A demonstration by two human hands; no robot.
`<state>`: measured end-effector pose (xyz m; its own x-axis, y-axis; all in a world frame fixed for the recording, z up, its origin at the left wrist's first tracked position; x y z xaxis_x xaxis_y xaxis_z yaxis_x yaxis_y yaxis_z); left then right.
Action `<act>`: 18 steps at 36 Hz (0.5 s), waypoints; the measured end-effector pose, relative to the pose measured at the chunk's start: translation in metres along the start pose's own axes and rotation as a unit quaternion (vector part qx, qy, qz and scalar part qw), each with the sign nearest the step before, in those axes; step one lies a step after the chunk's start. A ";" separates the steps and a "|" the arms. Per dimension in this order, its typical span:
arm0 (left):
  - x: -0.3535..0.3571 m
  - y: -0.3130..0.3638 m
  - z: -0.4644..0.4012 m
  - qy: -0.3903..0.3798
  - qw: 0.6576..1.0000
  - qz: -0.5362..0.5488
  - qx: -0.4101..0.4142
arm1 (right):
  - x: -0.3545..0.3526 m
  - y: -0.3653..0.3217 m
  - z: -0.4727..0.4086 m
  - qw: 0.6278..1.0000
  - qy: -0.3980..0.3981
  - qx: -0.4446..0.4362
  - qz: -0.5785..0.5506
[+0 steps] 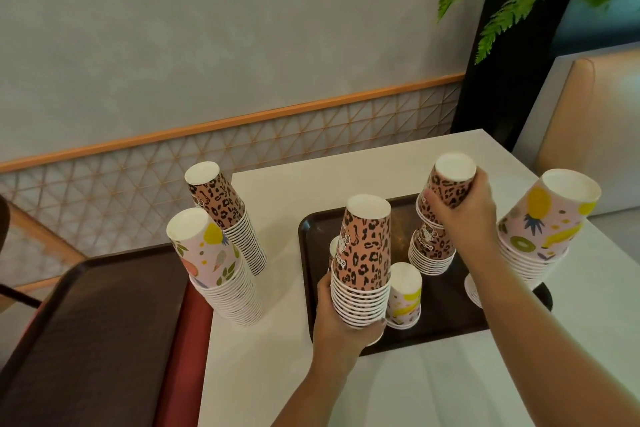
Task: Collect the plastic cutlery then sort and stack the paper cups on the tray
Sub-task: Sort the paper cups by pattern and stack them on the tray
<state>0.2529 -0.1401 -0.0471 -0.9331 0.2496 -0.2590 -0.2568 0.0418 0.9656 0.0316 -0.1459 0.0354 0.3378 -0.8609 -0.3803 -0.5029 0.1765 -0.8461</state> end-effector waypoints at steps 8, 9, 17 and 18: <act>-0.001 0.003 0.002 -0.002 1.000 0.023 -0.009 | -0.010 -0.040 0.029 0.986 -0.097 -0.064 -0.118; 0.000 0.003 0.003 0.000 1.000 0.024 -0.012 | -0.012 -0.047 0.035 0.976 -0.160 -0.061 -0.137; 0.000 0.009 0.009 0.002 0.999 0.035 -0.014 | -0.011 -0.064 0.065 0.931 -0.346 -0.062 -0.096; 0.000 0.009 0.010 0.003 0.999 0.033 -0.012 | -0.011 -0.064 0.065 0.933 -0.340 -0.060 -0.097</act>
<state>0.2527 -0.1301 -0.0379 -0.9497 0.2451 -0.1946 -0.2003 0.0017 0.9797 0.1118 -0.1166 0.0690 0.8384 -0.3615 -0.4080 -0.4511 -0.0402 -0.8915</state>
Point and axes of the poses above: each hand's wrist, its own z-axis away from the middle knuckle, its own x-axis out of the palm, y = z × x, the point moved 1 cm from there along -z, towards the middle knuckle, and after that the axes turned 7 degrees about y, right-handed, at the moved point
